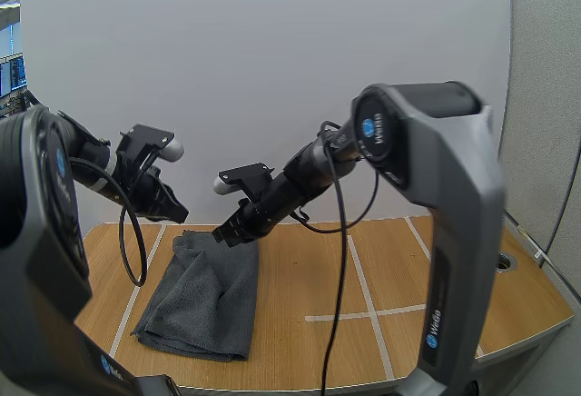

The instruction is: Fold the towel

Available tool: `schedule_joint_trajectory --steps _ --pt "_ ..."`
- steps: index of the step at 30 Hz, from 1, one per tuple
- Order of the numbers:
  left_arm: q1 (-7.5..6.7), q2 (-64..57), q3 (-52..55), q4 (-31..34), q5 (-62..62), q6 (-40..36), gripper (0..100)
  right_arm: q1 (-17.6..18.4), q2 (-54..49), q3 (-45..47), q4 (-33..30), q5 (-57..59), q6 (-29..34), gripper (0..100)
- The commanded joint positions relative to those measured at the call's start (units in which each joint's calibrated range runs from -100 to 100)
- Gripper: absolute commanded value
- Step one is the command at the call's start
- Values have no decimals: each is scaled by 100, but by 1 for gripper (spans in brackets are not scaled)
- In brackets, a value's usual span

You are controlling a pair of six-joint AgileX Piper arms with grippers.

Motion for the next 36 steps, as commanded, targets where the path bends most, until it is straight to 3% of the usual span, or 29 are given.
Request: schedule_joint_trajectory --steps 1,7,15,23,29,36 --pt "7 -741 -50 -409 153 -232 0 -10 1400 -1626 -39 237 293 0" --pt "7 -1225 -50 -409 153 -389 0 -10 1913 -1968 -397 71 521 0" --pt "7 -1693 -50 -409 153 -409 0 -284 2032 -1968 -1485 16 1135 0" --pt "7 -1775 -50 -423 153 -453 0 -935 2032 -1901 -1813 1764 1160 0" --pt "7 -1775 -50 -432 -6 -455 0 -1380 1668 -1034 -1861 2027 738 0" --pt "7 -1763 -50 -432 -187 -245 0 -1706 325 316 -1849 2000 255 0"
